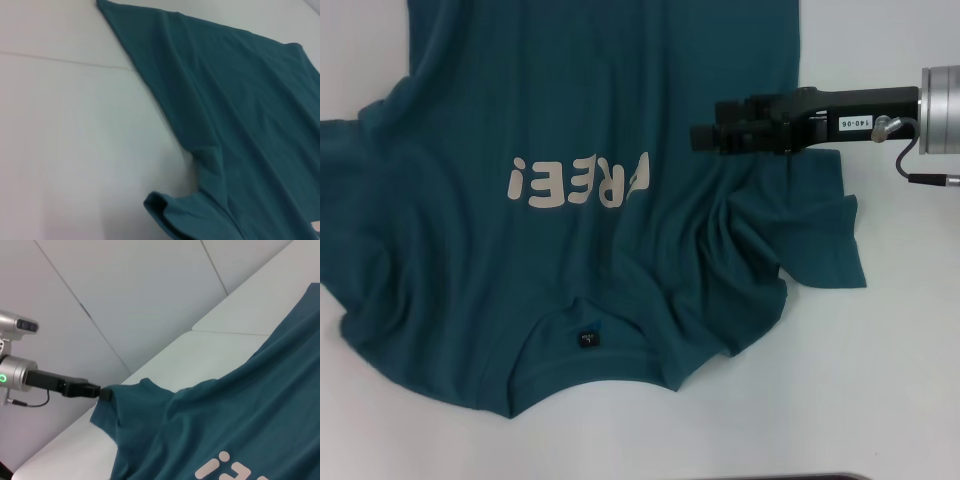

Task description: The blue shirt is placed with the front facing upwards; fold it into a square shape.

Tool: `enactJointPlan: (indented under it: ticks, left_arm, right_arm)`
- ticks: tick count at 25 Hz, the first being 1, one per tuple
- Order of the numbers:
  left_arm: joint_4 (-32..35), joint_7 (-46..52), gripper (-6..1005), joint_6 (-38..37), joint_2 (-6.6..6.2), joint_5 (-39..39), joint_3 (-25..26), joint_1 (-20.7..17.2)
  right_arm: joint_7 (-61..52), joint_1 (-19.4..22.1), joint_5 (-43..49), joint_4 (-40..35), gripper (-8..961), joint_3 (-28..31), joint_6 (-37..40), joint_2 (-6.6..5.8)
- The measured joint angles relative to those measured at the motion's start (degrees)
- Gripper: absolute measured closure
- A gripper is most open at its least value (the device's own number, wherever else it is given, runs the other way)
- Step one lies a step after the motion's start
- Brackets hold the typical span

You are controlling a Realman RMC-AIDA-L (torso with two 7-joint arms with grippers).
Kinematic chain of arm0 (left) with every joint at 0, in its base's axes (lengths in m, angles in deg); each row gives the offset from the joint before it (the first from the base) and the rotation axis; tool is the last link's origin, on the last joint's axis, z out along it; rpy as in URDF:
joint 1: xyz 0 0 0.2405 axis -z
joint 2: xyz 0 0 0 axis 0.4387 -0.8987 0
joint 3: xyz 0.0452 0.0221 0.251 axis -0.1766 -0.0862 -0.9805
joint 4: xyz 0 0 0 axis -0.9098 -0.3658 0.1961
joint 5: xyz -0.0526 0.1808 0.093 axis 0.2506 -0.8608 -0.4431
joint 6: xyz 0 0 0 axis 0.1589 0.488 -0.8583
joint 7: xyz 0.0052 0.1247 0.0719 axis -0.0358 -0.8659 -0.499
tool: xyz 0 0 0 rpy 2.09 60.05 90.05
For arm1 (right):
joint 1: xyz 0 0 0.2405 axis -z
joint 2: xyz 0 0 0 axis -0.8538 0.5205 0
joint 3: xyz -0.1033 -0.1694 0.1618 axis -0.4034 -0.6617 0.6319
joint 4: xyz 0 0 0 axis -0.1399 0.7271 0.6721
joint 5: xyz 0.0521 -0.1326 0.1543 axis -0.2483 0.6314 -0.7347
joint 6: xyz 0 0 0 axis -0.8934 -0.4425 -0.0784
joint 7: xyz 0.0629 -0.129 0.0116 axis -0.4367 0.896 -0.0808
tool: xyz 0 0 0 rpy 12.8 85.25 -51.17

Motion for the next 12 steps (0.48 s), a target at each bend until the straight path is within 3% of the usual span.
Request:
enactJointPlan:
  ticks: [12]
  left_arm:
    - [-1.9, 0.6, 999, -0.7, -1.03, -2.8, 0.8, 2.1]
  right_arm:
    - [0.0, 0.1, 0.0, 1.0, 101, 0.0, 0.0, 0.0]
